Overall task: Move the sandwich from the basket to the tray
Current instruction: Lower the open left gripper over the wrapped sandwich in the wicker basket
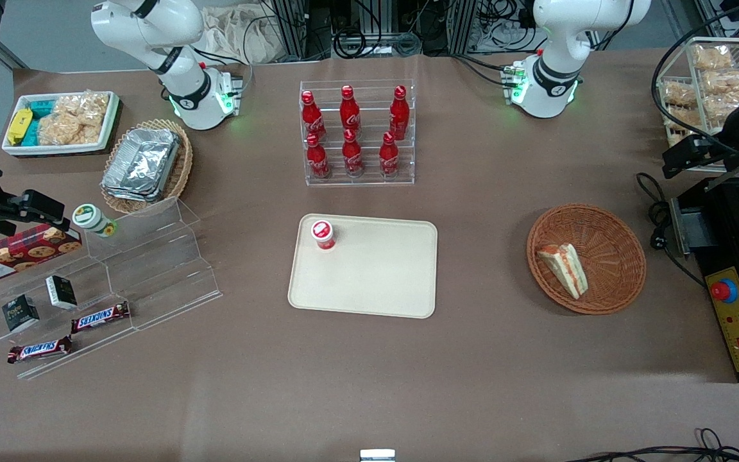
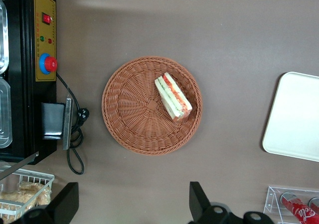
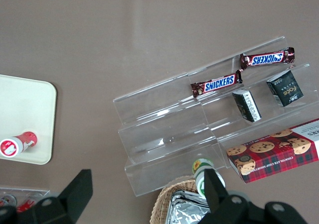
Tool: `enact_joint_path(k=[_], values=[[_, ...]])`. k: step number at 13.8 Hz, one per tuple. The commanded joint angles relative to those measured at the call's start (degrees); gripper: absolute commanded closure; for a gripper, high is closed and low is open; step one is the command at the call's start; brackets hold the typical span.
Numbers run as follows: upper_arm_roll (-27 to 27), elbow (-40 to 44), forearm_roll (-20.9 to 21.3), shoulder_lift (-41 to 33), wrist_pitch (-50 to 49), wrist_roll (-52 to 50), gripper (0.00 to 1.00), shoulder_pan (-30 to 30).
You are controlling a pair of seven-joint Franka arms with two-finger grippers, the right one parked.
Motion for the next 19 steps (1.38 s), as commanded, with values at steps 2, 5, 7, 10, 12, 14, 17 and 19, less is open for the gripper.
enact_joint_path(k=[2, 5, 7, 10, 12, 14, 17, 19], values=[[-0.38, 2.05, -0.92, 0.62, -1.62, 0.96, 0.00, 0.86], [-0.29, 1.97, -0.92, 0.97, -1.36, 1.04, 0.00, 1.21], [-0.20, 1.44, -0.92, 2.71, -1.54, 0.61, 0.00, 1.13], [-0.73, 1.44, -1.01, 9.38, -0.67, -6.38, 0.00, 0.43], [-1.60, 0.92, -1.09, 13.43, 3.45, -13.77, 0.00, -0.10], [-1.87, -0.14, -1.09, 17.12, 7.41, -19.93, 0.00, -1.15], [-1.87, -6.97, -0.66, 18.99, 17.05, -26.89, 0.00, -2.65], [-1.87, -12.95, -0.65, 19.07, 24.44, -27.69, 0.00, -2.65]])
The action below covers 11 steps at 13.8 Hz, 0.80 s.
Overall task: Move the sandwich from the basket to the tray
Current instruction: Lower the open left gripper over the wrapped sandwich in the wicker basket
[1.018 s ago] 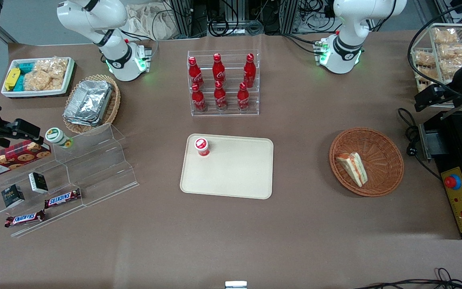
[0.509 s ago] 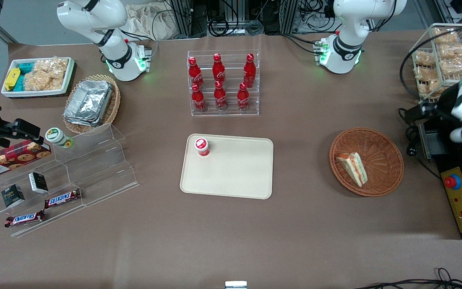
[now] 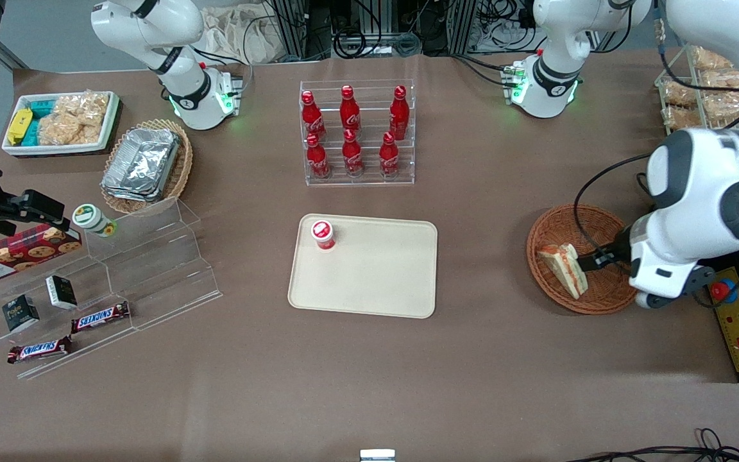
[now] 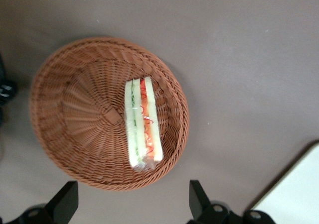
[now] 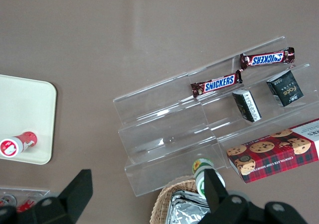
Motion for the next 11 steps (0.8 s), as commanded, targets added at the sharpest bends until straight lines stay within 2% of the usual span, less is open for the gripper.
enact_joint_path(k=[1, 7, 10, 11], values=[[0.18, -8.56, 0.04, -1.68, 8.93, -2.12, 0.00, 0.04], [0.26, -19.91, 0.22, 1.39, 25.73, -2.39, 0.00, 0.04], [0.26, -21.77, 0.31, 2.89, 29.53, -2.39, 0.00, 0.04], [0.26, -21.68, 0.31, 3.15, 29.53, -2.39, 0.08, 0.04]])
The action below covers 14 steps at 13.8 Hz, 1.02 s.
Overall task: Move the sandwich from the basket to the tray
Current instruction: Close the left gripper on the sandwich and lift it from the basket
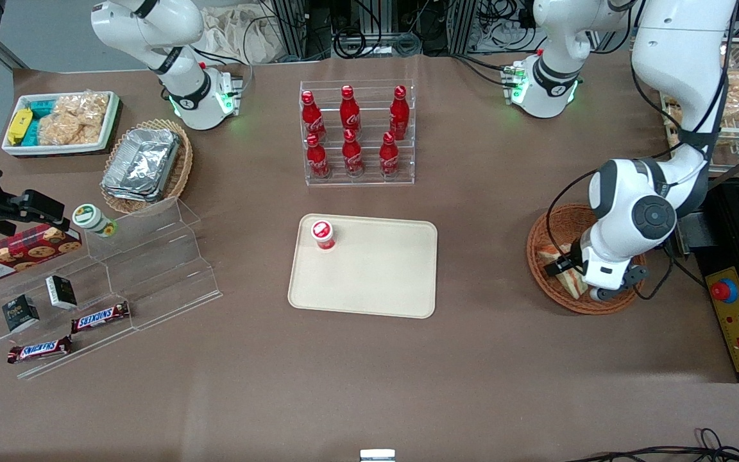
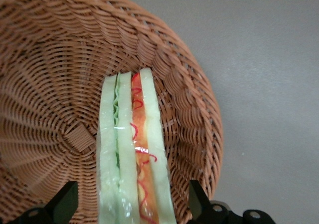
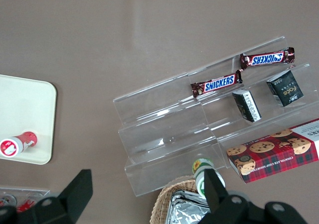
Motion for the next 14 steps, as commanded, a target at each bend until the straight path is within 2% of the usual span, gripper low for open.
enact_joint_path(k=[1, 2, 3, 4, 5, 9, 12, 14], values=[[0.06, -0.71, 0.30, -0.24, 1.29, -0.86, 0.30, -0.08], [0.06, -0.71, 0.30, -0.24, 1.29, -0.86, 0.49, -0.08], [0.06, -0.62, 0.30, -0.33, 1.20, -0.77, 0.62, -0.08], [0.06, -0.62, 0.30, -0.50, 1.11, -0.68, 0.72, -0.08], [0.14, -0.45, 0.30, -0.85, 0.76, -0.68, 0.78, -0.08], [0.06, 1.22, 0.48, -5.68, -2.91, -0.07, 0.84, -0.07], [-0.47, 6.39, 2.23, -10.34, -12.65, 0.37, 0.86, -0.16], [-2.66, 12.01, 2.32, -12.19, -20.30, 0.37, 0.86, -0.34]])
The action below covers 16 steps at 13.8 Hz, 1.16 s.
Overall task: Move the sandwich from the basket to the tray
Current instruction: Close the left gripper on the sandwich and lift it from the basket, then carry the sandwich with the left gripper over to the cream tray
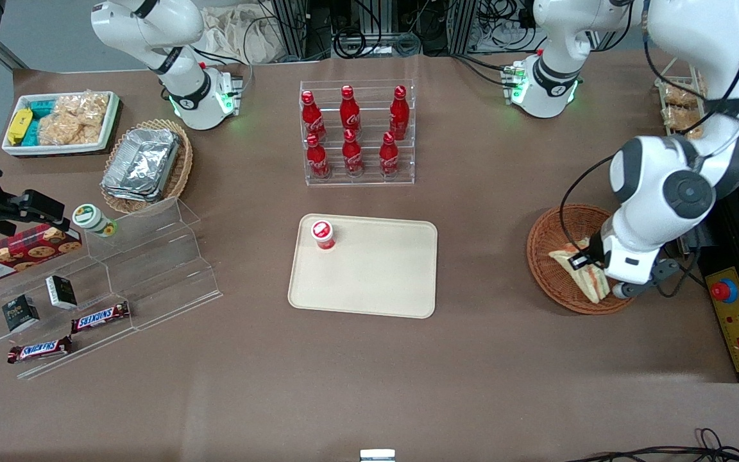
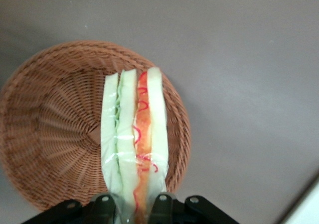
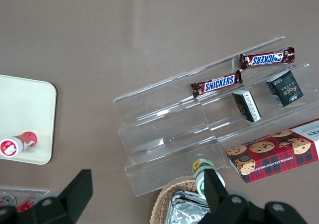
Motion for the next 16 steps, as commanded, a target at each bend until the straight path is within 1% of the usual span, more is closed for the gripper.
enact_joint_path(k=[1, 5, 8, 11, 13, 14, 16], values=[[-2.56, 7.54, 0.96, -3.05, -10.82, -0.01, 0.86, -0.30], [-8.18, 20.45, 0.87, -3.93, -27.61, -1.06, 0.85, -0.30], [-14.06, 27.41, 0.87, -3.67, -35.28, -4.39, 0.86, -0.39], [-22.23, 28.75, 0.87, -2.97, -36.27, -10.62, 0.86, -0.39], [-26.72, 28.75, 0.96, -1.04, -35.22, -12.75, 0.85, -0.39], [-28.39, 28.75, 1.13, 0.80, -34.51, -13.02, 0.84, -0.91], [-28.94, 28.66, 4.19, 5.45, -30.23, -15.20, 0.84, -4.50]])
